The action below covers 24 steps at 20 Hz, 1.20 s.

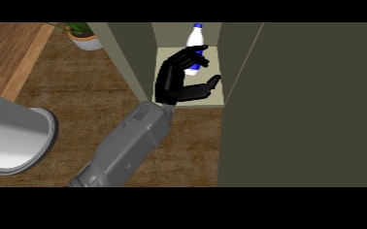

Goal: Pick up the bottled water, place it into the cabinet and close the cabinet

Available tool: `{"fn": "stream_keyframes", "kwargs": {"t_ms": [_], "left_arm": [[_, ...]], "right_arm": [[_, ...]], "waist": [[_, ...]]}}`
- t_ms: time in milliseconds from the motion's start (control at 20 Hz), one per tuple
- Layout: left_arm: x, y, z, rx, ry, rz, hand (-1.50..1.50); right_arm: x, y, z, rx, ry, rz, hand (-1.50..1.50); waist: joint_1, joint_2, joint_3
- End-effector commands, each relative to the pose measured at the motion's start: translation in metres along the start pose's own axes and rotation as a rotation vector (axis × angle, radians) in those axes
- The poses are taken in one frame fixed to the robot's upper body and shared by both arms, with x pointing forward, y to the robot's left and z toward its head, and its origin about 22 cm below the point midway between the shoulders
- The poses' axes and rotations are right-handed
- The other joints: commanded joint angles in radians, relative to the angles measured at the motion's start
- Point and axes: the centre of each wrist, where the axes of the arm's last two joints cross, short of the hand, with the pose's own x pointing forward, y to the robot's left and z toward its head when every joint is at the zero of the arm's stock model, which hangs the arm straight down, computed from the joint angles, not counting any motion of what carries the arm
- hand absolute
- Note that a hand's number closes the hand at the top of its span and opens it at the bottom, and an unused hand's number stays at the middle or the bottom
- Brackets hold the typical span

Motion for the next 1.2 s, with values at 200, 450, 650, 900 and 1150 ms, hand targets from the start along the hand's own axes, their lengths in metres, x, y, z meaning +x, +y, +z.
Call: {"fn": "stream_keyframes", "kwargs": {"t_ms": [200, 450, 650, 900, 1150], "left_arm": [[-0.011, -0.005, 0.092, -0.048, 0.086, 0.11, -1.5], [0.006, 0.024, 0.147, 0.042, 0.063, 0.092, -1.5], [0.026, 0.052, 0.188, 0.077, 0.053, 0.077, -1.5], [0.048, 0.086, 0.217, 0.017, 0.043, 0.085, -1.5], [0.069, 0.114, 0.236, 0.012, 0.018, 0.052, -1.5]], "right_arm": [[0.032, 0.007, -0.007, -0.027, -0.025, 0.043, -1.5], [0.032, 0.009, -0.006, -0.027, -0.051, 0.059, -1.5], [0.033, 0.011, -0.005, 0.076, 0.006, 0.055, -1.5], [0.032, -0.002, -0.012, 0.366, 0.005, 0.117, 1.5], [0.04, 0.0, -0.023, 0.532, -0.012, 0.139, 1.5]], "waist": [[0.035, -0.009, 0.001], [0.046, -0.011, 0.001], [0.058, -0.009, -0.001], [0.067, -0.008, -0.002], [0.086, -0.008, -0.007]]}}
